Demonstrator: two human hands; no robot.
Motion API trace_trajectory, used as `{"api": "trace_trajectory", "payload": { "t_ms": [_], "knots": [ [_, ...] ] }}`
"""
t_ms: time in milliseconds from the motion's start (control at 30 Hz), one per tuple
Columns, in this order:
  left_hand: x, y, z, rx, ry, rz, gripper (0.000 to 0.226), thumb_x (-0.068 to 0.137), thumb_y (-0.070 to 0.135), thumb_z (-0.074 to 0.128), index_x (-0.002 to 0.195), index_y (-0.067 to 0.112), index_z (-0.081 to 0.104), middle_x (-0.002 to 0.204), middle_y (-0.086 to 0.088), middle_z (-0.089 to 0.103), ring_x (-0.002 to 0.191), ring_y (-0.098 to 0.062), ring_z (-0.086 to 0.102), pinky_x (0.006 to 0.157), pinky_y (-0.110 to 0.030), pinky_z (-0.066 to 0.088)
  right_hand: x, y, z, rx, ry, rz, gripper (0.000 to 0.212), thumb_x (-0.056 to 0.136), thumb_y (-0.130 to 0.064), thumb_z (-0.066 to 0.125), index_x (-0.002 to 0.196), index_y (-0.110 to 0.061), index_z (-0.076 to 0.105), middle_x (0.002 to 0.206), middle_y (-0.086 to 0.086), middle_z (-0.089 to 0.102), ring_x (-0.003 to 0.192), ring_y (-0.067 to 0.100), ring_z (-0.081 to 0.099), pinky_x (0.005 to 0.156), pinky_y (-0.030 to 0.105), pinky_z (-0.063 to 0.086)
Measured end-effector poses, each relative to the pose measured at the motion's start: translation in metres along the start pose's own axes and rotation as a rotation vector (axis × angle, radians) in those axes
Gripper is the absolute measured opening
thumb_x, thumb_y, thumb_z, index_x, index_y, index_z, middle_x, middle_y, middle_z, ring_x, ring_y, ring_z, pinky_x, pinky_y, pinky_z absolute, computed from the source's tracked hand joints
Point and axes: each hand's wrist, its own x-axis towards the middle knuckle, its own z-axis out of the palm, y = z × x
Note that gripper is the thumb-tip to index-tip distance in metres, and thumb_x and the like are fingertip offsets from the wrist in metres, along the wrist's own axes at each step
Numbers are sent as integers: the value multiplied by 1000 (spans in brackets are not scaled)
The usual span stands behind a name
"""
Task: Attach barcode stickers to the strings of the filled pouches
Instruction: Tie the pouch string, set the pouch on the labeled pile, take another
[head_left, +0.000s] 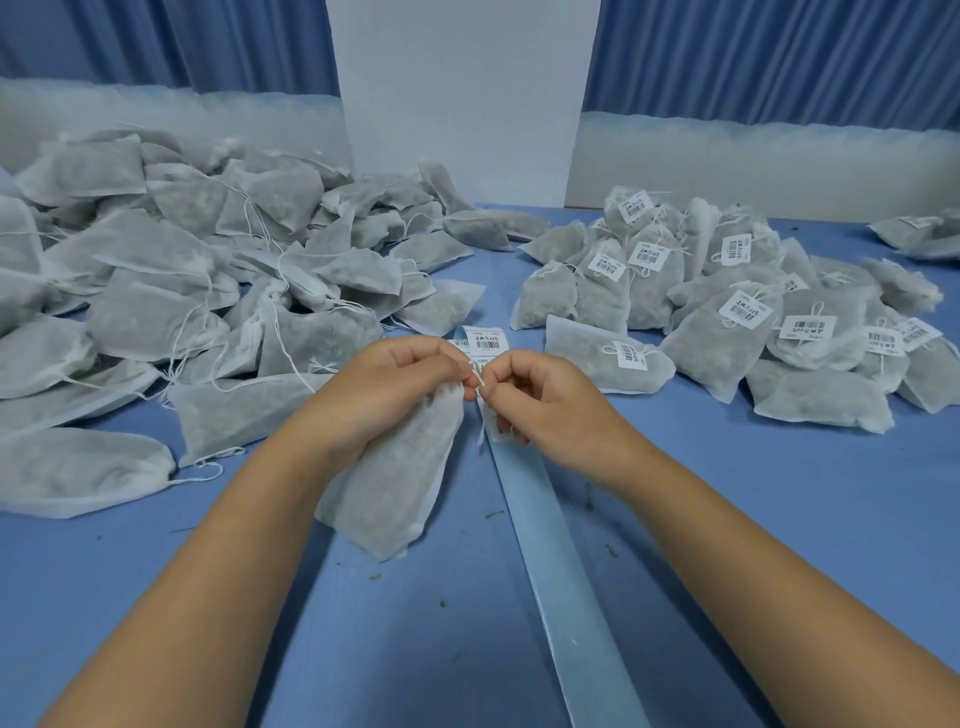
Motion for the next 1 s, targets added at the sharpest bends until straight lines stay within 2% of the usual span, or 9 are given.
{"api": "trace_trajectory", "payload": {
  "t_ms": [100, 167, 233, 333, 467, 633, 733, 833, 1000],
  "knots": [
    [1, -1, 0, 45, 60, 32, 11, 74, 32, 66, 72, 31, 77, 90, 4, 75, 91, -6, 63, 92, -28, 43, 0, 1, 0, -16, 24, -20, 11, 92, -3, 55, 82, -6, 60, 65, -2, 49, 63, 17, 45, 60, 28, 40],
    [1, -1, 0, 91, 85, 33, 11, 72, 38, 69, 74, 31, 78, 96, -12, 72, 84, -16, 55, 83, -33, 39, 1, 2, -1, -23, 38, -20, 16, 91, -4, 56, 78, -12, 59, 64, -3, 50, 63, 16, 47, 60, 28, 41],
    [0, -1, 0, 125, 82, 21, 15, 71, 41, 68, 75, 30, 77, 89, -20, 67, 77, -17, 47, 76, -34, 34, 2, 3, -1, 4, 47, -16, 15, 89, -7, 63, 78, -16, 60, 66, -2, 54, 63, 18, 49, 59, 25, 42],
    [-1, 0, 0, 137, 76, 9, 13, 72, 40, 66, 71, 31, 76, 78, -3, 65, 72, -11, 46, 71, -30, 35, 0, 5, 1, 93, 77, -42, 25, 80, -13, 78, 81, -16, 54, 71, -4, 60, 64, 17, 52, 57, 24, 46],
    [1, -5, -2, 169, 109, 0, 10, 81, 32, 72, 75, 26, 76, 71, 0, 60, 67, -11, 44, 63, -27, 33, 1, 5, -1, 155, 89, -91, 31, 80, -4, 78, 80, -16, 50, 78, -1, 66, 67, 16, 53, 60, 25, 48],
    [2, -7, -3, 200, 100, -2, 12, 86, 31, 72, 78, 25, 78, 63, 0, 52, 61, -14, 38, 50, -20, 27, 3, 6, -2, -93, 161, -155, 13, 85, -7, 73, 90, -19, 71, 80, -6, 67, 70, 6, 59, 68, 16, 48],
    [1, -6, -4, 208, 84, 33, 11, 86, 31, 73, 79, 25, 78, 69, -16, 56, 65, -17, 41, 57, -26, 31, 2, 6, -2, -267, 159, -201, 12, 90, -14, 68, 86, -25, 72, 85, -7, 69, 75, 7, 60, 68, 12, 44],
    [1, -6, -4, 216, 87, 54, 14, 77, 38, 74, 78, 25, 77, 85, -26, 65, 69, -17, 46, 67, -32, 35, 3, 5, -4, -183, 53, -85, 19, 94, -14, 62, 80, -27, 65, 73, -9, 64, 67, 7, 57, 65, 16, 46],
    [2, -10, -3, 229, 98, 49, 11, 76, 40, 74, 75, 29, 73, 67, -5, 58, 66, -18, 46, 65, -33, 35, 4, 2, -6, 21, -89, 101, 17, 100, -14, 52, 86, -14, 60, 69, 1, 57, 63, 10, 57, 57, 23, 46]
  ]
}}
